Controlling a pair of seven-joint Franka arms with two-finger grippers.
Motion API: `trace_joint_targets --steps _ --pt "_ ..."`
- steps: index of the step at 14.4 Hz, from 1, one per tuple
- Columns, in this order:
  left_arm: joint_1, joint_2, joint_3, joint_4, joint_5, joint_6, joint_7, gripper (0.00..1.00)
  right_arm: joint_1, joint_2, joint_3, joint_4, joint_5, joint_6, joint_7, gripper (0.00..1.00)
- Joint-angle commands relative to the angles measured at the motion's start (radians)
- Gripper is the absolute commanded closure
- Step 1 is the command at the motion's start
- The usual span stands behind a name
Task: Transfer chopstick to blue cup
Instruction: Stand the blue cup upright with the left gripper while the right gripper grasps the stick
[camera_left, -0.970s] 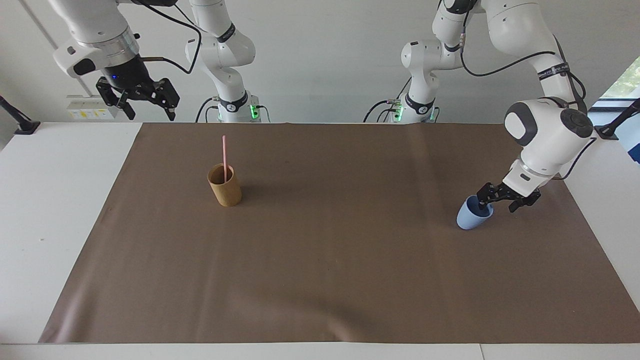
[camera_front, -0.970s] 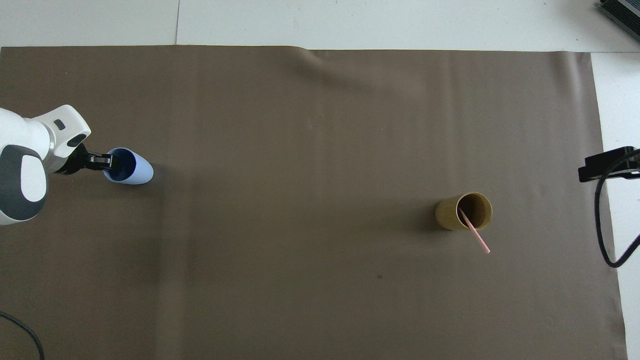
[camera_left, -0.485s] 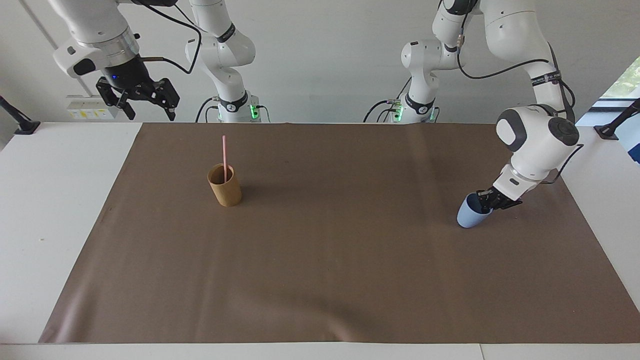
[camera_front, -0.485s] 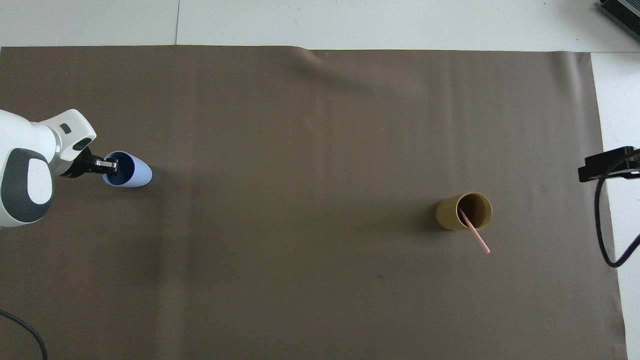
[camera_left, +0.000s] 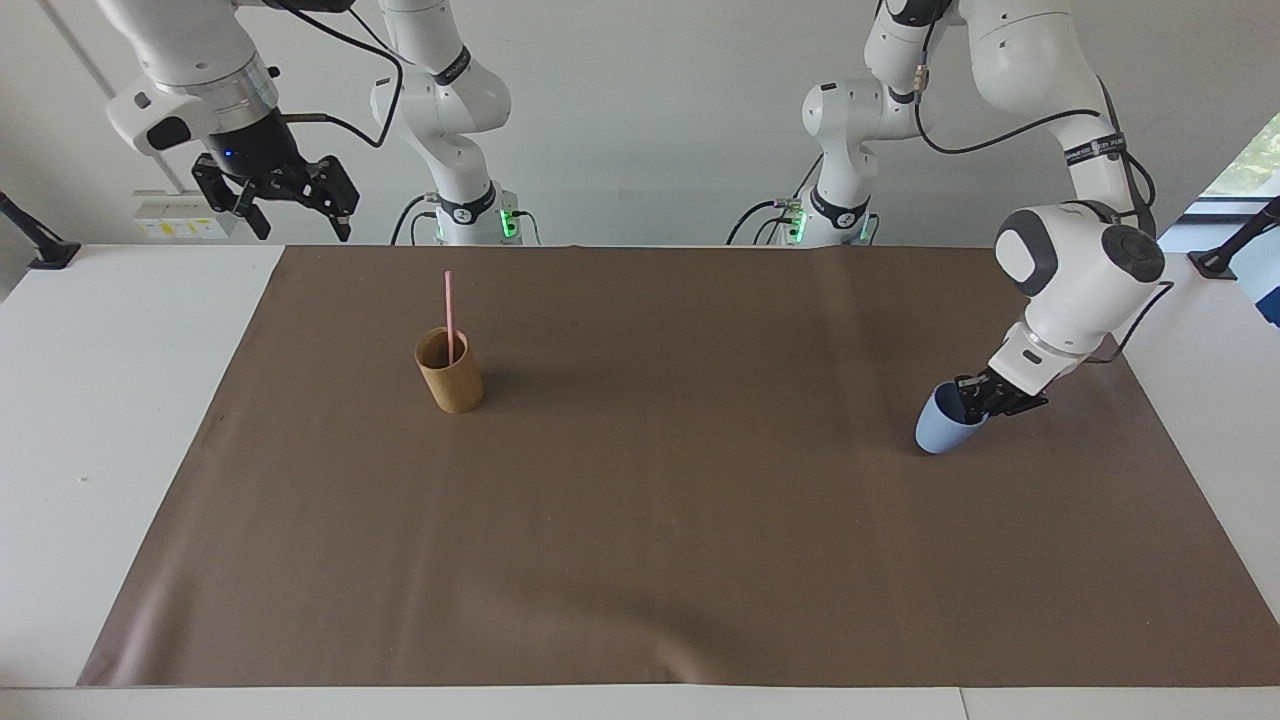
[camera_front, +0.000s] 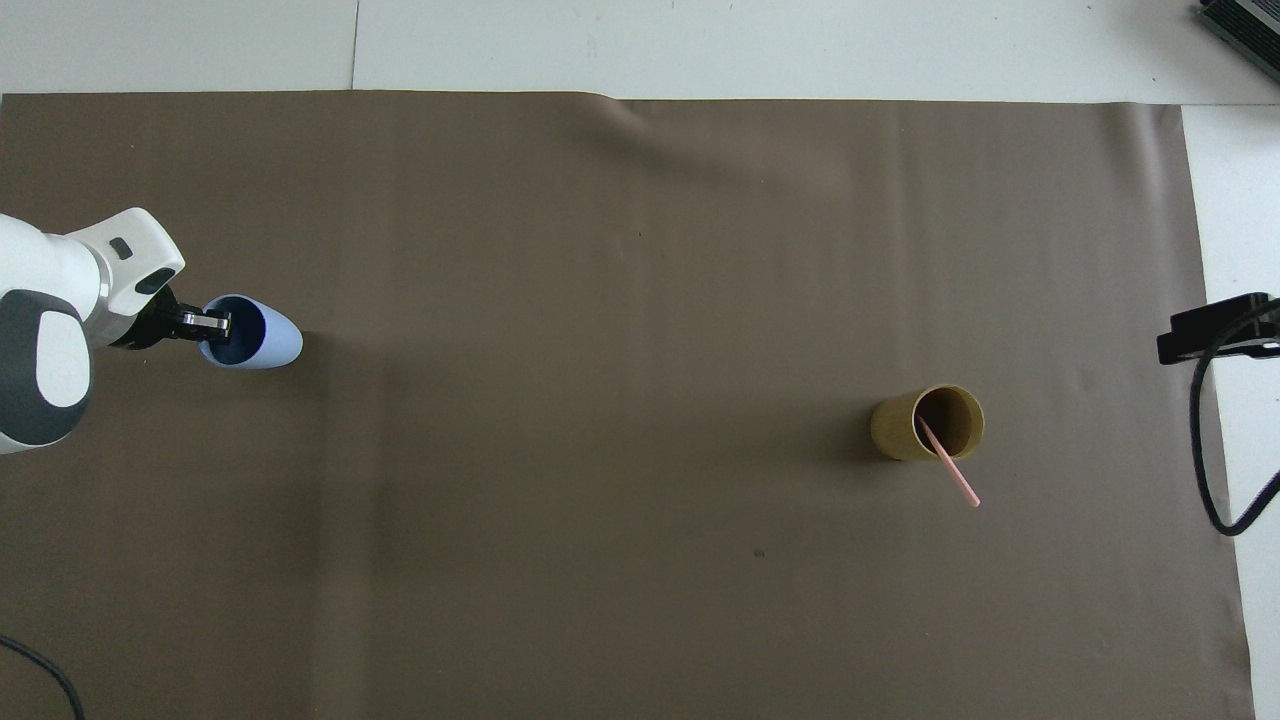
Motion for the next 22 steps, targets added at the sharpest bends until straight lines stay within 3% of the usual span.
trace_joint_targets --steps 1,7,13,16,22 --pt "-0.049 -0.082 0.008 -0.004 0.000 -0.068 -0.019 1.00 -0.003 -0.024 0.008 -0.025 -0.004 -0.004 -0.026 0.00" --pt "-0.298 -0.102 0.006 -0.005 0.005 -0.092 -0.328 1.00 -0.009 -0.090 0.016 -0.169 -0.002 0.053 -0.013 0.00" --pt "-0.578 -0.018 0.006 0.018 0.020 -0.002 -0.709 1.00 0.040 -0.088 0.017 -0.272 0.004 0.093 0.014 0.00" --pt "-0.668 0.047 0.001 0.076 0.051 0.013 -0.873 1.00 0.076 -0.088 0.017 -0.357 0.042 0.128 0.066 0.00" --pt "-0.762 0.122 0.000 0.162 0.031 0.032 -0.939 1.00 0.124 -0.088 0.017 -0.497 0.084 0.199 0.070 0.00"
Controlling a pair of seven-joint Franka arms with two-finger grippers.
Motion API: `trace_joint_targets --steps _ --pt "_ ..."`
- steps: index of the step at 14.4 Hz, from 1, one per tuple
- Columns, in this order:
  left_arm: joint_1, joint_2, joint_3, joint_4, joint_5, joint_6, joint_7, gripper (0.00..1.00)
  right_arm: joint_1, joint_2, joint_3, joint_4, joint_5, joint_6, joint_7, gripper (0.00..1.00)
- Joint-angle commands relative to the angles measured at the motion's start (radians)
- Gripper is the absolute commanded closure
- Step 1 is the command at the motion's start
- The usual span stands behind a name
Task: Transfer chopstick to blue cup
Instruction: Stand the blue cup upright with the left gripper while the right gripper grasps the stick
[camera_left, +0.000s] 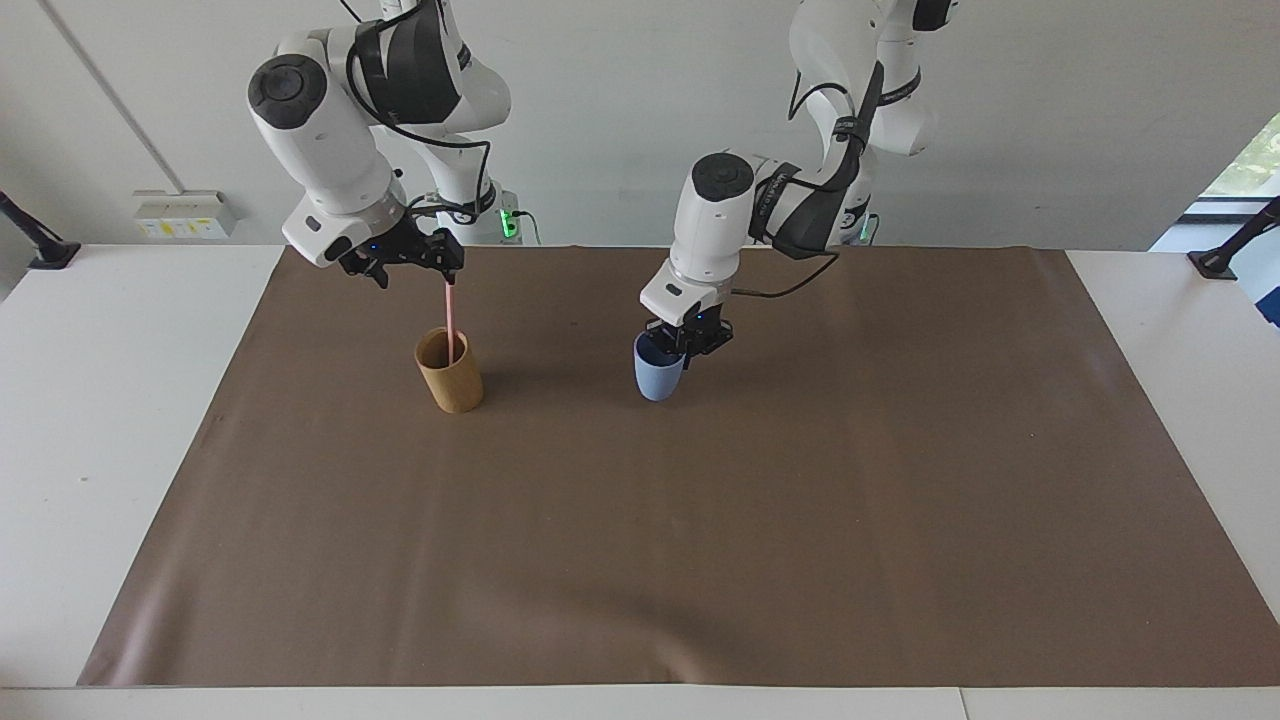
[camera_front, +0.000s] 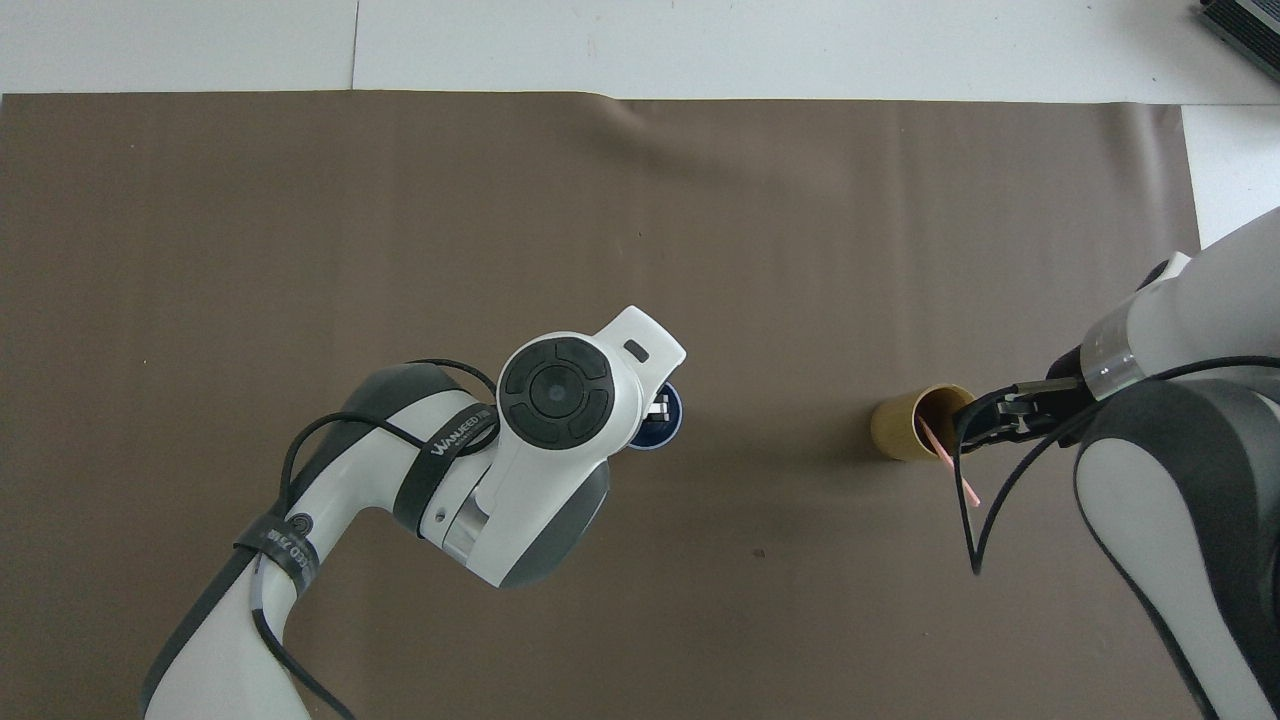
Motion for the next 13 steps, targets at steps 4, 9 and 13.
trace_joint_targets --steps 4,9,13 --pt "-0.031 0.120 0.017 0.097 -0.004 -0.003 -0.024 1.00 -0.004 -0.035 -0.002 -0.149 0.022 0.068 -0.001 0.00" --pt "-0.009 0.108 0.019 0.094 -0.004 -0.011 -0.013 0.00 -0.001 -0.053 -0.002 -0.201 0.024 0.070 0.009 0.09" --pt "0.018 0.030 0.022 0.091 -0.004 -0.052 -0.010 0.00 -0.001 -0.061 -0.002 -0.212 0.024 0.059 0.004 0.43"
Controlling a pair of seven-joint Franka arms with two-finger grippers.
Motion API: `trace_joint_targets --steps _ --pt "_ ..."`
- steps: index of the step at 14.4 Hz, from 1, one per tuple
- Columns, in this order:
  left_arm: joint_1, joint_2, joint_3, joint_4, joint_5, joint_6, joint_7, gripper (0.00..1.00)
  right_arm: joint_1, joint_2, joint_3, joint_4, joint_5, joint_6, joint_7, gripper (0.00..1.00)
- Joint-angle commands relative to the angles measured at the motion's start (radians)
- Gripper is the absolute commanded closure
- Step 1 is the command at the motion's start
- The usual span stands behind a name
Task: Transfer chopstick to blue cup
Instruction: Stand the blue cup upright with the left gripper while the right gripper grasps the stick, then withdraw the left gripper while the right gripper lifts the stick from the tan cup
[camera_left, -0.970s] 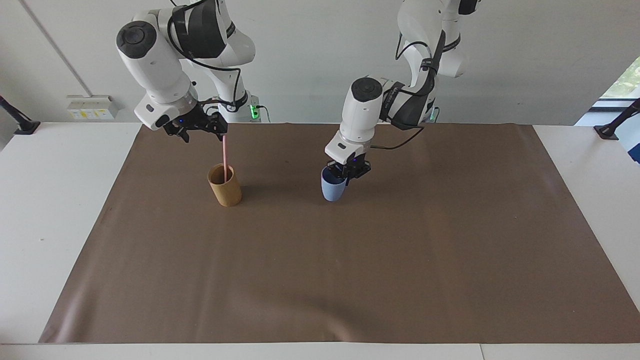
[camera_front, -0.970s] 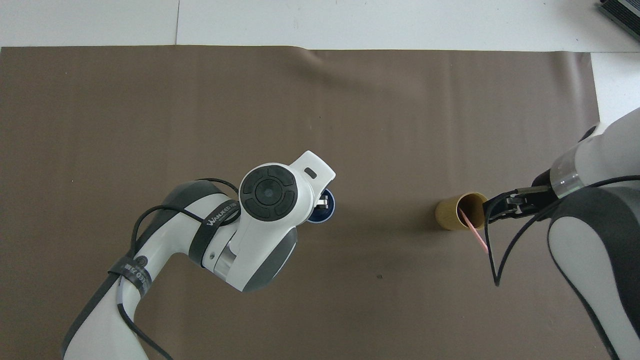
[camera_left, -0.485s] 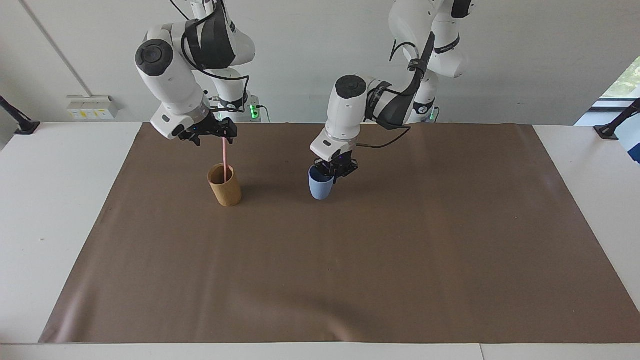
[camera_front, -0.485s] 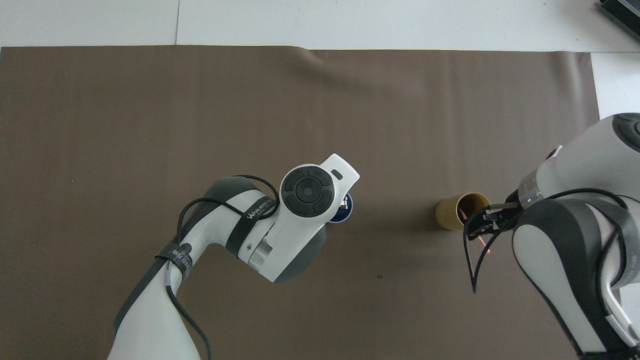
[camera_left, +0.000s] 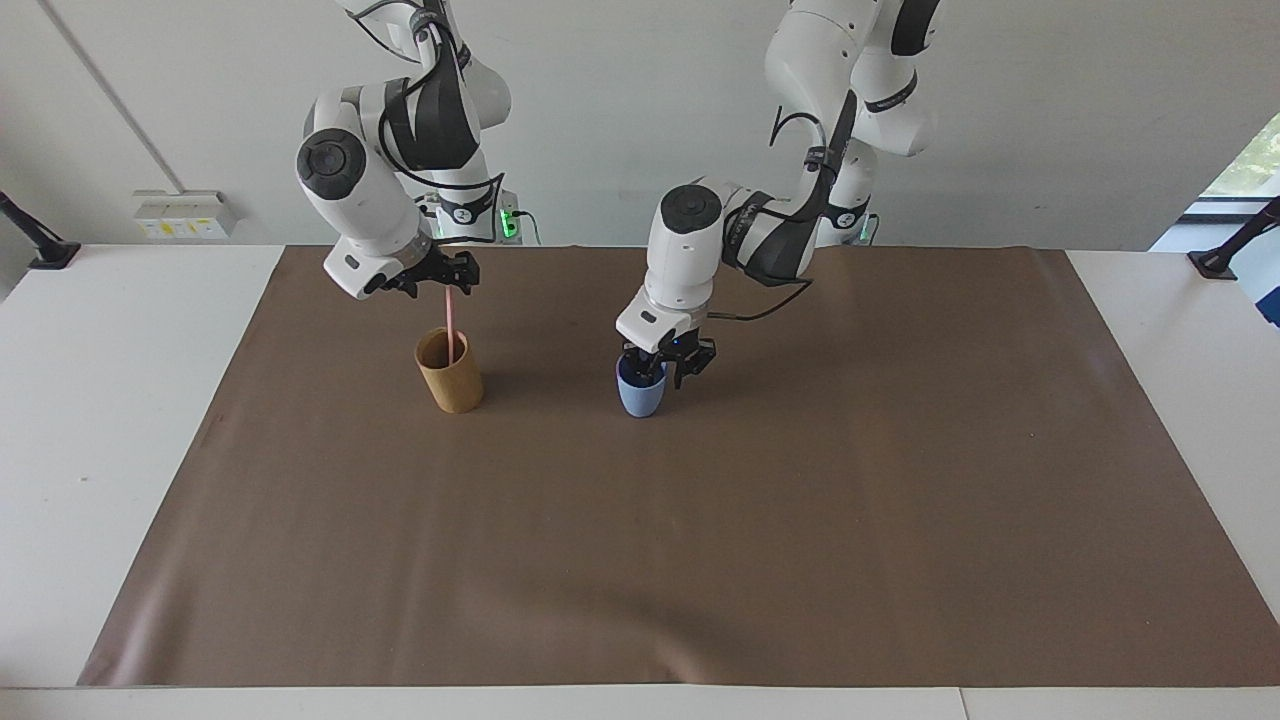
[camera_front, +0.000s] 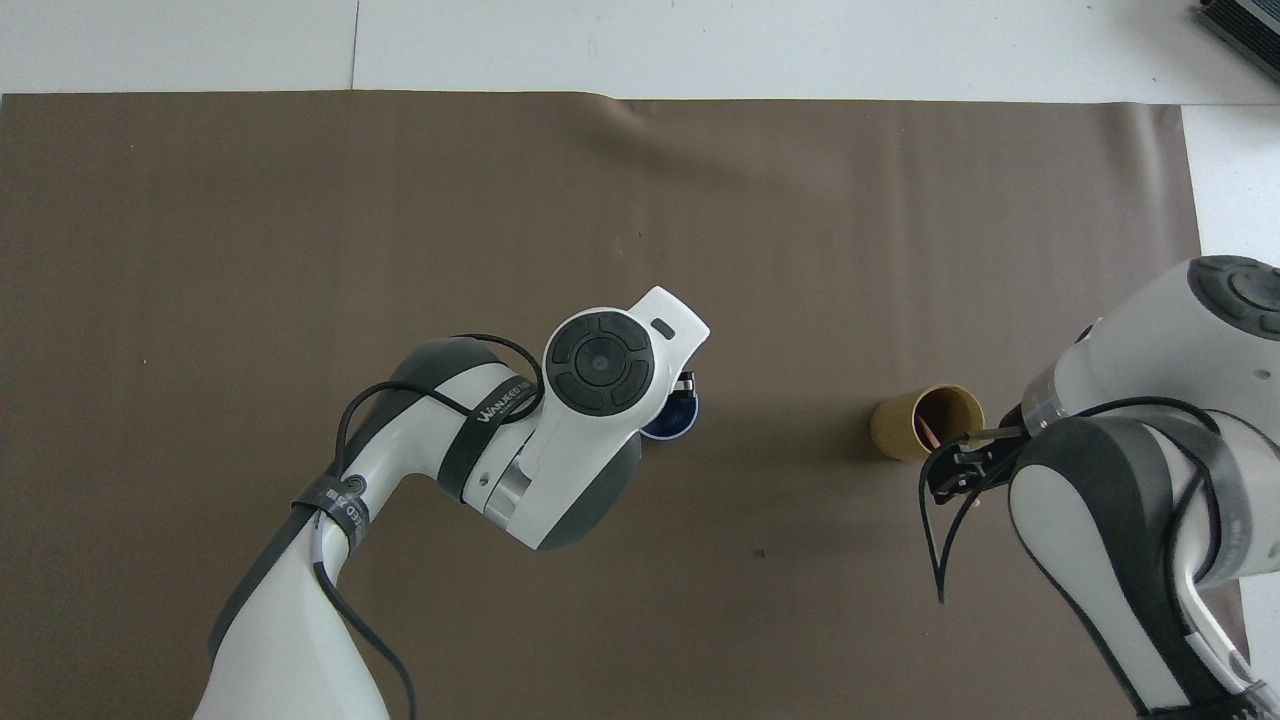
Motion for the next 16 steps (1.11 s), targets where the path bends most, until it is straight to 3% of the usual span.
trace_joint_targets --steps 1,2,4,7,9,12,16 --pt "0.026 -0.088 0.001 -0.008 -0.002 -0.071 0.001 0.00 -0.003 -0.041 0.002 -0.040 0.014 0.013 0.005 0.55" --pt "0.027 -0.114 0.007 -0.010 0.006 -0.109 0.002 0.00 0.001 -0.041 0.002 -0.038 0.014 0.015 0.007 0.67" --pt "0.080 -0.180 0.012 -0.017 0.009 -0.161 0.106 0.00 0.018 -0.035 0.002 -0.032 0.023 0.015 0.019 0.99" --pt "0.182 -0.302 0.014 -0.019 0.011 -0.252 0.175 0.00 0.018 -0.025 0.002 -0.014 0.051 0.012 0.030 1.00" --pt "0.261 -0.347 0.015 0.000 0.009 -0.295 0.336 0.00 0.015 -0.005 0.000 0.023 0.051 -0.013 0.021 1.00" --pt "0.381 -0.355 0.014 0.094 0.014 -0.352 0.435 0.00 0.013 0.005 0.000 0.052 0.051 -0.025 0.022 1.00" --pt "0.527 -0.353 0.017 0.217 0.017 -0.519 0.691 0.00 0.012 0.004 0.000 0.058 0.049 -0.024 0.054 1.00"
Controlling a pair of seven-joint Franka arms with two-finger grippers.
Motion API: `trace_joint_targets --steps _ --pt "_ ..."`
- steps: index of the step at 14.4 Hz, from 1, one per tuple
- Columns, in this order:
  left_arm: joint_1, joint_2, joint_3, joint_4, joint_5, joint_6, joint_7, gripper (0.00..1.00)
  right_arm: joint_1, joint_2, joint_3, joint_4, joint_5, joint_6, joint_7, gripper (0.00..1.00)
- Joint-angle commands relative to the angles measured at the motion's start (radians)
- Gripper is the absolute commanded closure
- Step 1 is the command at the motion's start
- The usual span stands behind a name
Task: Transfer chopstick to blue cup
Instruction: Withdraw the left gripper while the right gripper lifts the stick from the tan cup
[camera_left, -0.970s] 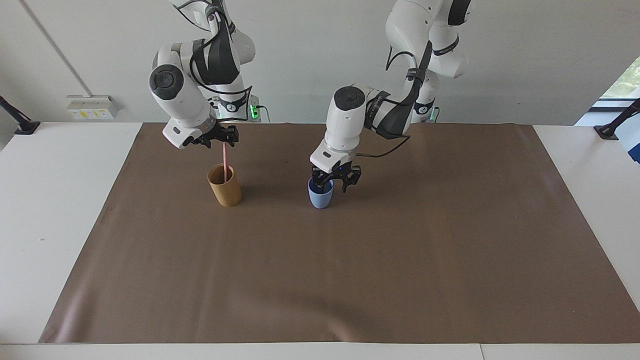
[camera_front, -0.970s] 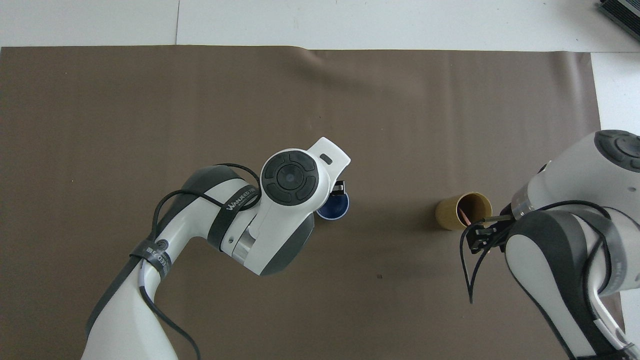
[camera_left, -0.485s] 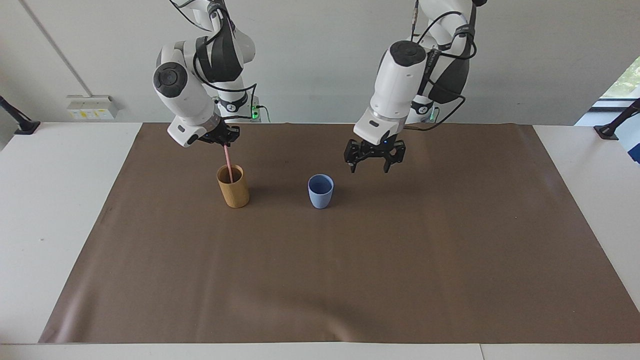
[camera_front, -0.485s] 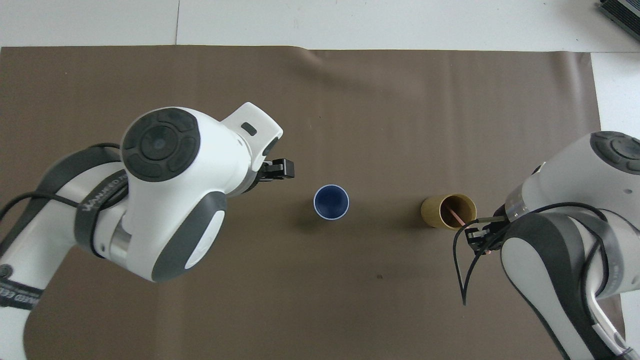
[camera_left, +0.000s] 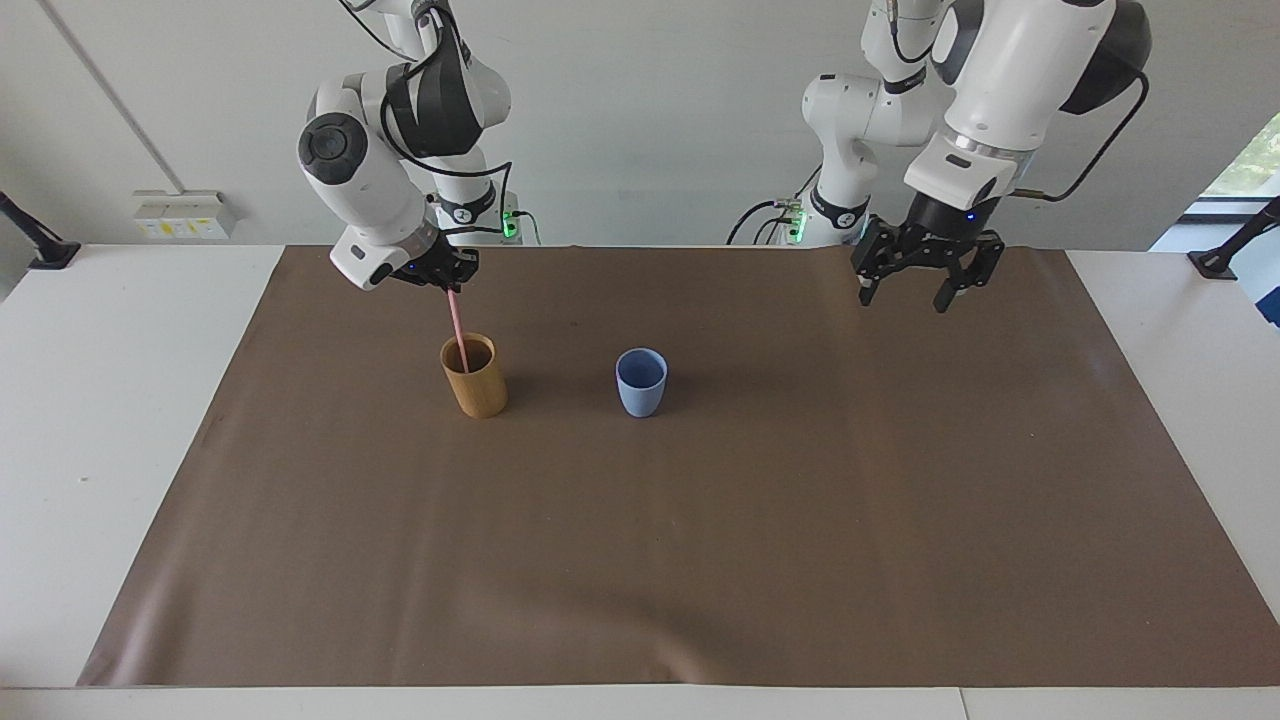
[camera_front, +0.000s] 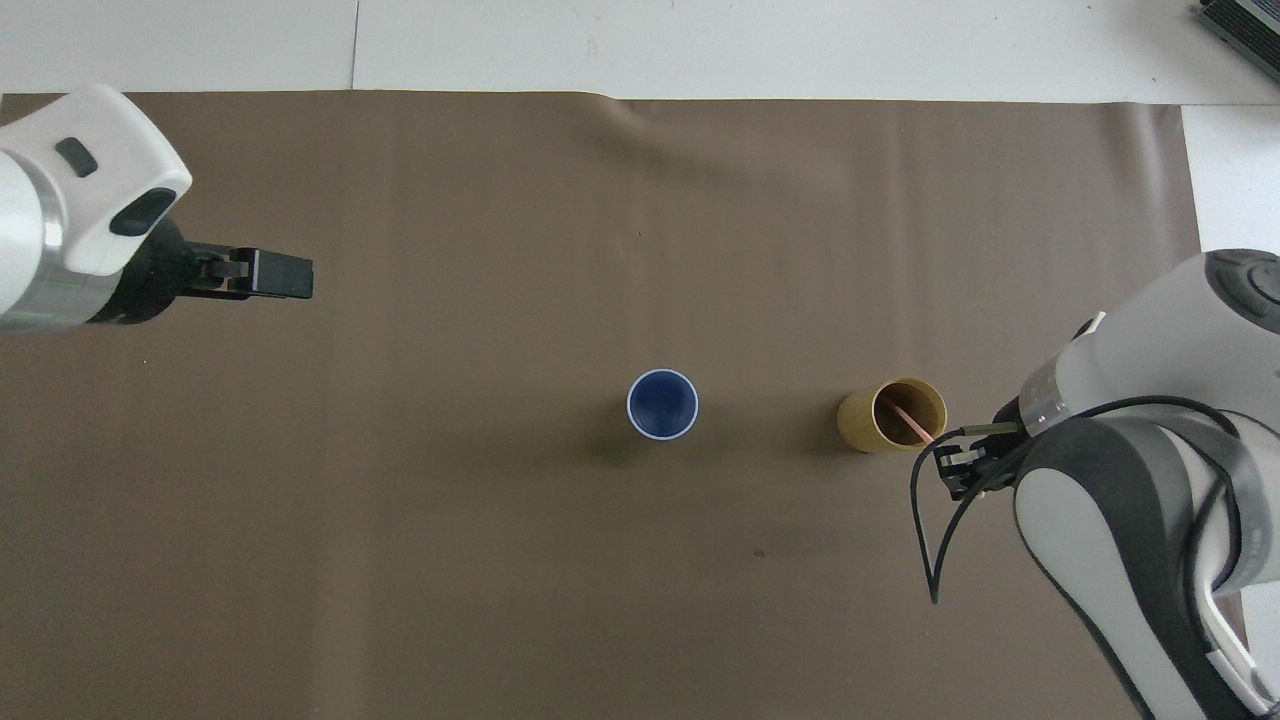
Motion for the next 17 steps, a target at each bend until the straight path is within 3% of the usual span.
trace_joint_targets --steps 1,8,14,17 --pt "0.093 0.014 -0.010 0.083 0.015 -0.130 0.107 0.00 -0.006 0.009 -0.002 0.030 0.002 -0.013 0.051 1.00" --pt "0.177 -0.030 -0.013 0.108 0.013 -0.300 0.165 0.00 -0.008 -0.003 -0.002 0.062 -0.013 -0.016 0.160 1.00" --pt "0.174 -0.023 -0.011 0.117 0.061 -0.356 0.178 0.00 -0.013 -0.013 0.000 0.264 0.011 -0.218 0.156 1.00" --pt "0.177 0.018 -0.009 0.183 0.061 -0.400 0.179 0.00 -0.008 -0.011 -0.002 0.364 0.086 -0.342 0.162 1.00"
